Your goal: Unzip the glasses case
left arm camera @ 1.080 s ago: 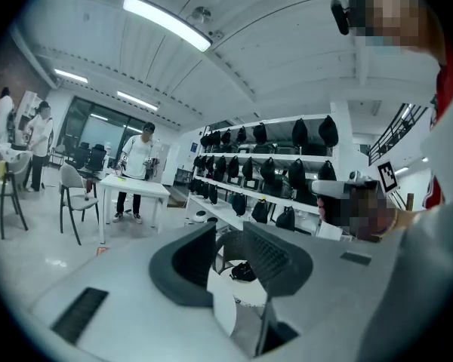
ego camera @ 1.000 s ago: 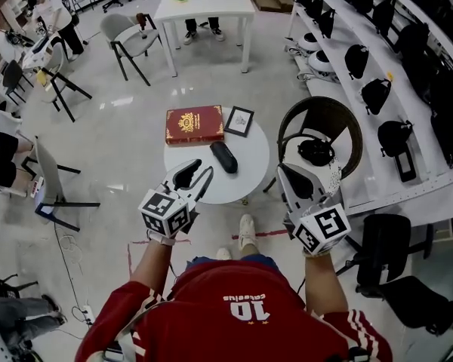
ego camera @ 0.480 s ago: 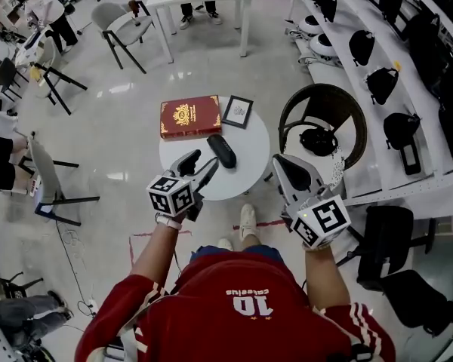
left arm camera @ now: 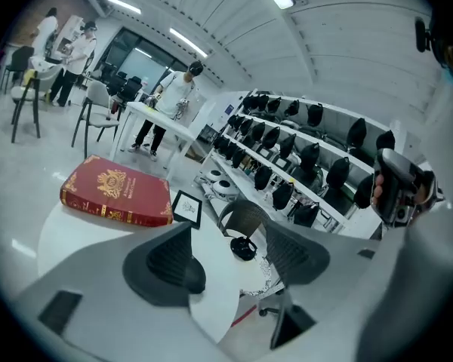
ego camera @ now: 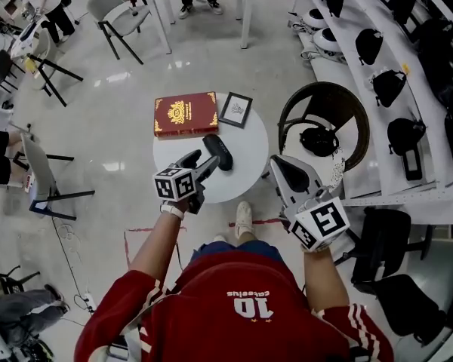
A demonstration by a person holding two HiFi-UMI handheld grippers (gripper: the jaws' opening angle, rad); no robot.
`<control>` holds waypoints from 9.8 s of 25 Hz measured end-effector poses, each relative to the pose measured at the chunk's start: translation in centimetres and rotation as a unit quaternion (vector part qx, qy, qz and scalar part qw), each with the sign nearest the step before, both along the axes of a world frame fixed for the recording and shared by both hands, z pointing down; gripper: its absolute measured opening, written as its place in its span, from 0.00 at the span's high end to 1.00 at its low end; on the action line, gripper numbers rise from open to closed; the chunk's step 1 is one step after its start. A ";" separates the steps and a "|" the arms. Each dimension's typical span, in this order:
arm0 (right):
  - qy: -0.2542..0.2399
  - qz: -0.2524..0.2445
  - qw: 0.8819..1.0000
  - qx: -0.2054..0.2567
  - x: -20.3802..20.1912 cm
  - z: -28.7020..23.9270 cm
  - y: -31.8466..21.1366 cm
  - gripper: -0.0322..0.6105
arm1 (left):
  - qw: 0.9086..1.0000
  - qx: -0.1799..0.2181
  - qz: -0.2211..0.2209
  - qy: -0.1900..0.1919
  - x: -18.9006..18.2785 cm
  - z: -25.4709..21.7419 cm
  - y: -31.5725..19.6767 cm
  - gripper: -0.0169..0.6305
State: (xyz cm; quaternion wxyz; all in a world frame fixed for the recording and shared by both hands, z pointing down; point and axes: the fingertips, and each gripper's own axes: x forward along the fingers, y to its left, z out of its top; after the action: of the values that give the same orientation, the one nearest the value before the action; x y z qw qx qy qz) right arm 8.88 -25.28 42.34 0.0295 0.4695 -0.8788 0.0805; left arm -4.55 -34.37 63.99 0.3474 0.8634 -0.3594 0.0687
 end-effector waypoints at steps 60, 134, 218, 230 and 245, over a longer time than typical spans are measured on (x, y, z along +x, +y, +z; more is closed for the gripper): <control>-0.026 -0.011 0.997 -0.078 6.5 7.5 -7.9 0.93 | 0.966 -0.257 -0.029 0.009 6.6 17.3 -7.1 0.58; 0.076 -0.102 0.974 0.189 -15.0 -11.0 13.2 0.85 | 0.909 0.262 0.076 0.315 -3.3 -42.5 16.9 0.58; 0.338 -0.037 0.908 0.247 -12.7 -11.0 9.2 0.92 | 0.926 0.199 0.316 -0.054 -3.0 -28.7 20.6 0.58; 0.442 -0.095 0.847 0.281 -12.4 -8.6 7.7 0.92 | 0.893 0.147 0.383 -0.188 -1.9 -24.4 19.2 0.59; 0.421 -0.097 0.869 0.240 -9.7 -5.9 3.2 0.92 | 0.934 0.100 0.333 -0.077 0.5 -21.6 14.3 0.58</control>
State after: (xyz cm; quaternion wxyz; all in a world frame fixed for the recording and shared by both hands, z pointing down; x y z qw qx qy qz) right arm -0.80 -22.08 36.42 0.2908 0.3643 -0.8162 -0.3414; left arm -4.01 -20.05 42.42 0.1877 0.9559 -0.0819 0.2103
